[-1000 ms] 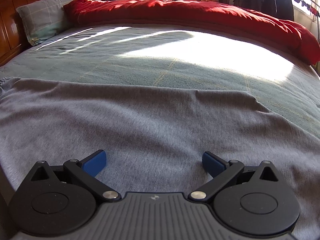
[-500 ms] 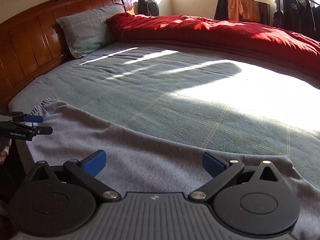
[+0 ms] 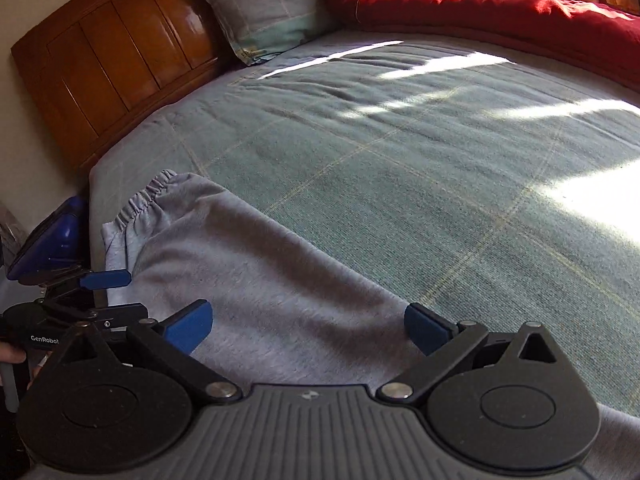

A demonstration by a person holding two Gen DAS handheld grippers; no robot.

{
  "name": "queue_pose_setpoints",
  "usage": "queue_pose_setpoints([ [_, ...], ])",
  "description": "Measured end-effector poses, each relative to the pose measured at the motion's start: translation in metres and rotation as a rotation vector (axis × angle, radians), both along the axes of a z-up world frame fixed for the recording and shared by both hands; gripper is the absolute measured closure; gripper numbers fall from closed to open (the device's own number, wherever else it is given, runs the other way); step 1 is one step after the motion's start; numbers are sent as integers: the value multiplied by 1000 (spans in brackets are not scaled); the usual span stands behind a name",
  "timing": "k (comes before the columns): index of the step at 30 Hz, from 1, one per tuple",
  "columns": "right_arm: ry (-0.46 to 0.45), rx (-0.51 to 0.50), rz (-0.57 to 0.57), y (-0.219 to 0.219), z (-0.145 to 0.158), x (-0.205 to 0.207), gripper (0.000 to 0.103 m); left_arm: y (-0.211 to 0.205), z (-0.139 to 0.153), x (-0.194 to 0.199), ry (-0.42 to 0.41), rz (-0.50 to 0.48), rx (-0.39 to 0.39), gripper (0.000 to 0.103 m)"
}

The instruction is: Fold clothes

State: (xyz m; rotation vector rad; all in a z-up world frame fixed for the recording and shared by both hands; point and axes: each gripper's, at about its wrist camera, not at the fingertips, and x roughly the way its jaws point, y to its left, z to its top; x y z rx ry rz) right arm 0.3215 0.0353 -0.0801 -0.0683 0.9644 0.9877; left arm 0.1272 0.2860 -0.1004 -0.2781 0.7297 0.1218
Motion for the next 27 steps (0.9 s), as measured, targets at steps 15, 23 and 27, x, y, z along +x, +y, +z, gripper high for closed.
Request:
queue_pose_setpoints([
  [15,-433,-276,-6,-30,25,-86,0,-59,11,-4,-57,-183,23,16],
  [23,-387,-343,-107,-80,2,-130,0,-100,5,-20,59,-187,167,15],
  [27,-347,-275,-198,-112,7,-142,0,-111,22,-28,47,-211,156,15],
])
